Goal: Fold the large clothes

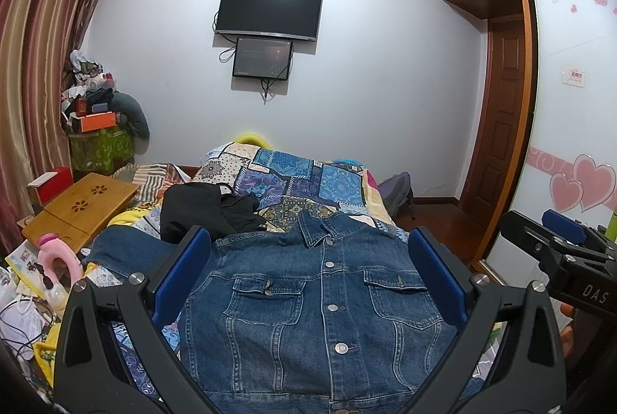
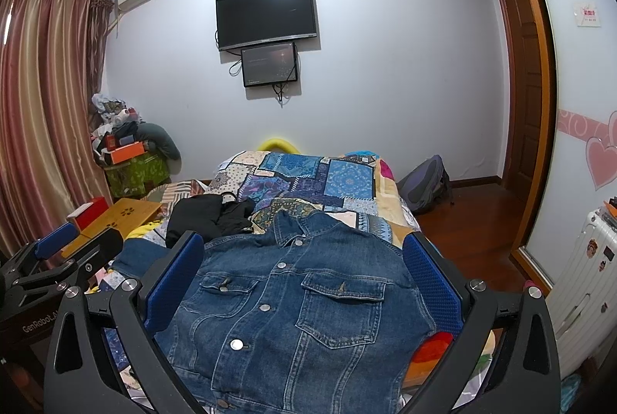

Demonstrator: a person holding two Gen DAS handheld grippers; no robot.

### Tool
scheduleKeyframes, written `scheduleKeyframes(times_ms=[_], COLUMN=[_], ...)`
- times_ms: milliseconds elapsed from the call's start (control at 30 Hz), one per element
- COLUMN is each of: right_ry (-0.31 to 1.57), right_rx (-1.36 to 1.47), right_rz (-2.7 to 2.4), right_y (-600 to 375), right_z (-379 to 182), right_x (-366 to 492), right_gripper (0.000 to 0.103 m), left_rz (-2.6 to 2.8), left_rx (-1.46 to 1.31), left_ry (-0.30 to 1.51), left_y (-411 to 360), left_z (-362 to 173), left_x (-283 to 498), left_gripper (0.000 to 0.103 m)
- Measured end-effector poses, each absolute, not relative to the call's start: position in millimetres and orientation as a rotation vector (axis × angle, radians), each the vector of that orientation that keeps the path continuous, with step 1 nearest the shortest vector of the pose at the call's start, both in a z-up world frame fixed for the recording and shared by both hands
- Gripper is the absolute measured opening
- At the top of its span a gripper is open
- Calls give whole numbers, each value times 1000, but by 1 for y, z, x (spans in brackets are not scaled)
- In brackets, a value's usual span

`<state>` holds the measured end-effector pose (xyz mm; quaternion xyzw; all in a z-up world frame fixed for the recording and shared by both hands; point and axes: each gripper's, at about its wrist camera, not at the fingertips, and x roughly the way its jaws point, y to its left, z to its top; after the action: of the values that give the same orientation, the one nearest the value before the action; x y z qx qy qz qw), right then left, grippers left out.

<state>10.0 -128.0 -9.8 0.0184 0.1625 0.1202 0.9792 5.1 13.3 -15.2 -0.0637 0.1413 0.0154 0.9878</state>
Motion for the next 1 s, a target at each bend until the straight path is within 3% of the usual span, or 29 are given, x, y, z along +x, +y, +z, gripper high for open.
scheduleKeyframes(times_ms=[633,1000], right_ry=[385,461], right_rx=[15,-25], right_rz=[234,186], right_y=[-124,-114], right_z=[-14,-25], right_x=[29,67], right_gripper=[102,102], left_rz=[51,196], left_rx=[-126,-153], left_ry=[306,346], left_y=[25,105], left_z=[-22,-35], left_x=[26,74], left_gripper=[103,103])
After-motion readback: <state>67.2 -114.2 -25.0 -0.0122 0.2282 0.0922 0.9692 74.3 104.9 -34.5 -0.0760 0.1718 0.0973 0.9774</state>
